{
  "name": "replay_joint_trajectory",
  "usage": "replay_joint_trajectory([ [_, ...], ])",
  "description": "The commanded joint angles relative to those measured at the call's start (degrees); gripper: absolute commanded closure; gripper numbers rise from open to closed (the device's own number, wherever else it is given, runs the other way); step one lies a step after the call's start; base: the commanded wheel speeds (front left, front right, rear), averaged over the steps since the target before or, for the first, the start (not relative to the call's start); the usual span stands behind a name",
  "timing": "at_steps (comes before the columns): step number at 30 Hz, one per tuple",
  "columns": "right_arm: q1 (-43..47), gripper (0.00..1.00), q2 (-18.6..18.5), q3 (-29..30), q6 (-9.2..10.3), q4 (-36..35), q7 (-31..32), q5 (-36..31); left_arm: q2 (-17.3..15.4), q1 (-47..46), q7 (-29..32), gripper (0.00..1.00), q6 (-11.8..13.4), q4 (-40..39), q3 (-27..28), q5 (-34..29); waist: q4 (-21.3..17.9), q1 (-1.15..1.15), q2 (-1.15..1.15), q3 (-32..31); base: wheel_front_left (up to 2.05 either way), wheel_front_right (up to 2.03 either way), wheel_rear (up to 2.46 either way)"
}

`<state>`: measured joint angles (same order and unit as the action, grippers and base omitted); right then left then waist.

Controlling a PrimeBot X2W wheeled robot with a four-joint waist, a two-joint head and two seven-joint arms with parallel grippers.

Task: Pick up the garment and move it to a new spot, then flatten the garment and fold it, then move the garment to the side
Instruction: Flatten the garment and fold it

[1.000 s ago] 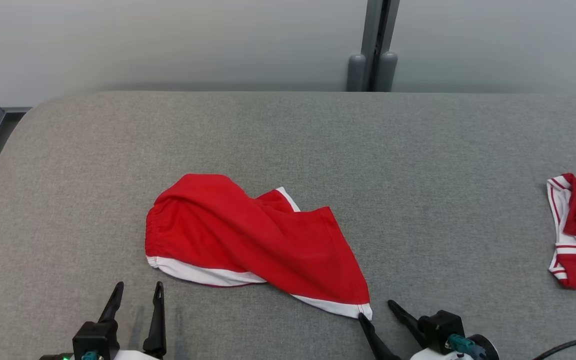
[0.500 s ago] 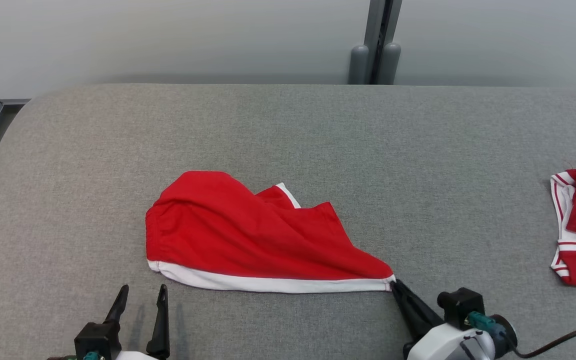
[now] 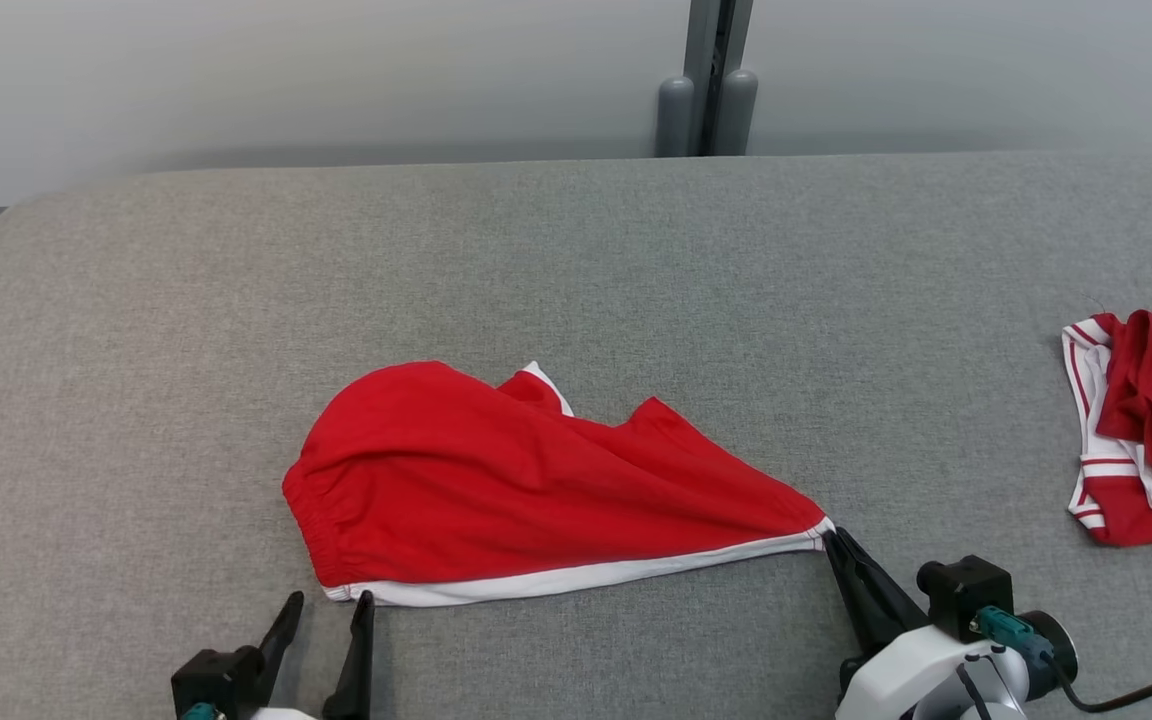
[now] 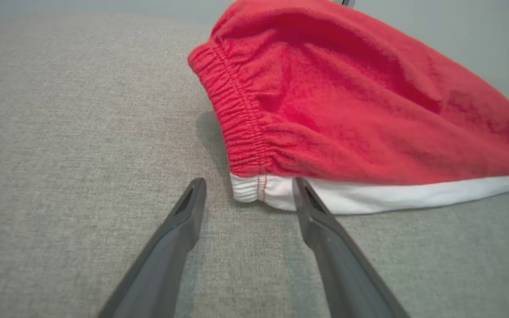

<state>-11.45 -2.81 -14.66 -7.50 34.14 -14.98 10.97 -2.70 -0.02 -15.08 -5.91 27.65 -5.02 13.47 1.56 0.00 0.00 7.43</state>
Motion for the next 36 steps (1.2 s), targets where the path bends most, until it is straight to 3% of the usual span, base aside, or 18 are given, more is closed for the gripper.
replay_joint_trajectory([
  [1, -0.3, 1.00, -0.4, 0.3, 0.02, -0.3, -0.3, -0.1, -0.4, -1.4, -0.1, 0.00, -0.2, 0.3, 0.4, 0.4, -0.2, 0.00, 0.00, 0.3, 0.00, 0.00, 0.00],
  [11, -1.7, 1.00, -0.3, 0.0, 0.02, -1.1, -0.3, -0.3, -0.3, -3.6, -0.1, 0.01, -1.5, 1.7, 0.3, 2.2, -1.2, 0.00, 0.00, 2.0, 0.00, 0.00, 0.00],
  [12, -1.8, 1.00, -0.3, 0.0, 0.02, -1.2, -0.3, -0.3, -0.3, -3.6, -0.1, 0.31, -1.4, 1.7, 0.3, 2.1, -1.2, 0.00, 0.00, 2.0, 0.00, 0.00, 0.00],
  [14, -1.8, 1.00, -0.3, 0.2, 0.02, -1.2, -0.3, -0.2, -0.3, -3.8, -0.1, 1.00, -1.5, 1.7, 0.3, 2.0, -1.3, 0.00, 0.00, 2.1, 0.00, 0.00, 0.00],
  [21, -1.6, 1.00, -0.3, 2.0, 0.02, -1.0, -0.3, 0.1, -0.3, -2.0, -0.1, 1.00, -1.6, 0.1, -2.1, 2.5, -0.4, 0.00, 0.00, 0.9, 0.00, 0.00, 0.00],
  [27, -1.8, 1.00, -0.4, 3.0, 0.02, -3.5, -0.3, 1.2, -1.7, -1.9, -0.1, 1.00, -1.6, -6.0, -4.1, 3.1, 0.8, 0.00, 0.00, -2.3, 0.00, 0.00, 0.00],
  [31, -3.1, 1.00, -0.3, 3.4, 0.02, -5.7, -0.3, 1.6, -3.6, -4.1, -0.1, 1.00, -1.6, -9.4, -5.5, 3.2, 1.1, 0.00, 0.00, -4.6, 0.00, 0.00, 0.00],
  [36, -7.6, 1.00, -0.7, 4.3, 0.02, -9.3, -0.3, 1.6, -8.5, -10.7, -0.1, 1.00, -1.6, -13.1, -7.4, 4.0, 0.8, 0.00, 0.00, -8.0, 0.00, 0.00, 0.00],
])
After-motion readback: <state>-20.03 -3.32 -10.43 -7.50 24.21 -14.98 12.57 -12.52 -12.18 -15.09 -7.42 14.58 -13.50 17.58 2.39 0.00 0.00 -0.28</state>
